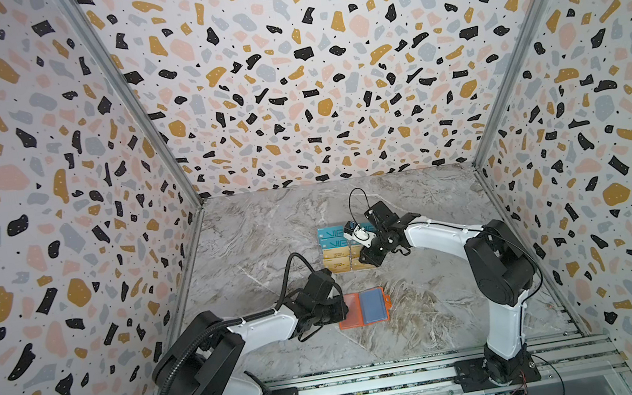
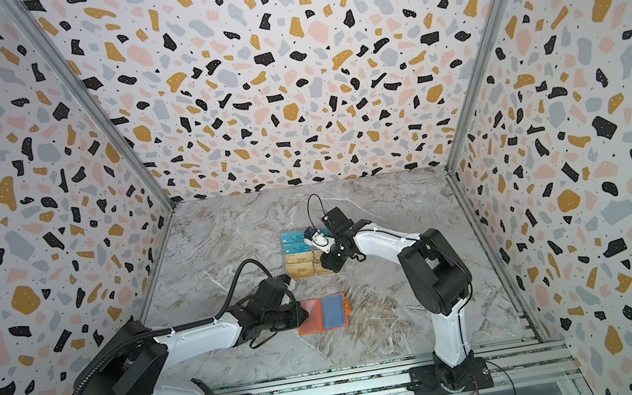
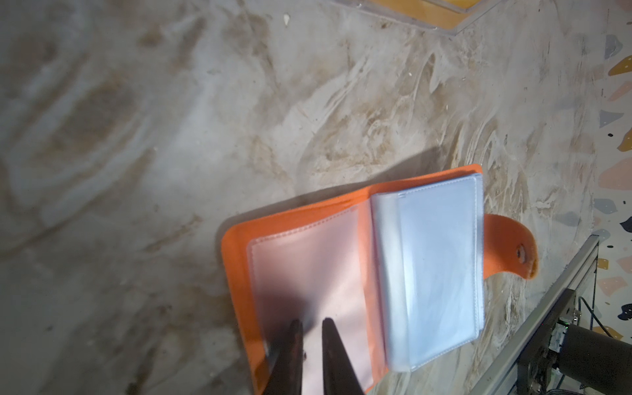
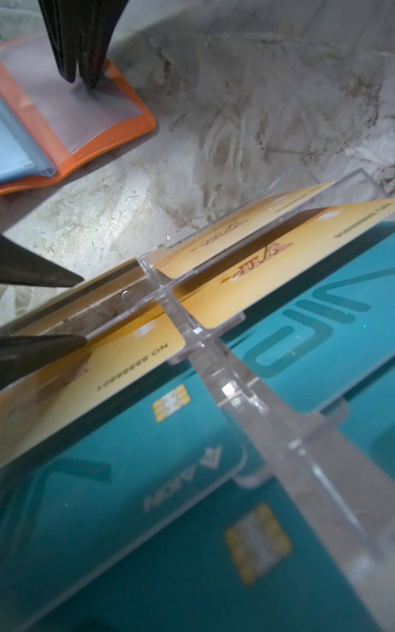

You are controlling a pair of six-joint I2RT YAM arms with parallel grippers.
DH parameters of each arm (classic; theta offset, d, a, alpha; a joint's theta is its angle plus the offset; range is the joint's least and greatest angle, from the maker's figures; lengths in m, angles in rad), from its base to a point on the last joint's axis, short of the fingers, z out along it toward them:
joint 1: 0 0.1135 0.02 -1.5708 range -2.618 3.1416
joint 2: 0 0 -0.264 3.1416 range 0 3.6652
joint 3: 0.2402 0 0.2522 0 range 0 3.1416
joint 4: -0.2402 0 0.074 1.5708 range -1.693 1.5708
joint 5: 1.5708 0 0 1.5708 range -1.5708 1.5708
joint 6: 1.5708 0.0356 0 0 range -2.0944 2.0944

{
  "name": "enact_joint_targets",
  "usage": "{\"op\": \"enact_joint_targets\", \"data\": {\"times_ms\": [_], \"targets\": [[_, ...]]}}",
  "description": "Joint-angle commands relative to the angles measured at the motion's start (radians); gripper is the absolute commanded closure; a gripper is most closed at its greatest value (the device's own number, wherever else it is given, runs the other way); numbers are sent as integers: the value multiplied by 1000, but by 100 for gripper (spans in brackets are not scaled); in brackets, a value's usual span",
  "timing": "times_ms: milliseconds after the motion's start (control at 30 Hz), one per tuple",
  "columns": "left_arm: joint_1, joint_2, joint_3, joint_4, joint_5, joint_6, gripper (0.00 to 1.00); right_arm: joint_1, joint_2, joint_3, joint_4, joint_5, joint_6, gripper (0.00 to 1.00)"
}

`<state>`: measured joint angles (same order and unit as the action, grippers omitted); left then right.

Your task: Put the credit cards into the card holder

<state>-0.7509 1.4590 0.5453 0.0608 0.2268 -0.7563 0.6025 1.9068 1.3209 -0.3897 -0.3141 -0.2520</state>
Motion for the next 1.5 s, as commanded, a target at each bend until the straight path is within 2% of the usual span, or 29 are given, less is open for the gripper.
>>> {"op": "enact_joint_targets", "data": {"times_ms": [0,100,400,733,900,1033,1167,1367,1467], "targets": [[2,-2,14,-74,-9,21,85,12,2,34,-13,-14,-14,74],[1,-1,19,-80,-10,22,84,14,4,38,-12,9,-13,77],[1,-1,30,-91,-9,28,84,14,0,61,-12,3,-35,98],[1,-5,39,-95,-13,32,84,14,-34,109,-26,-25,-56,100],[1,0,38,-91,-19,35,84,10,-90,112,-27,-65,-12,100],[1,-4,24,-76,-33,27,85,-17,-168,54,17,-164,81,100],[2,-26,6,-60,-44,13,85,-41,-265,-61,86,-279,229,100],[1,-55,-22,-37,-54,-3,85,-63,-387,-336,303,-509,575,100],[1,-64,-31,-34,-54,-5,85,-44,-417,-485,461,-573,765,100]]}}
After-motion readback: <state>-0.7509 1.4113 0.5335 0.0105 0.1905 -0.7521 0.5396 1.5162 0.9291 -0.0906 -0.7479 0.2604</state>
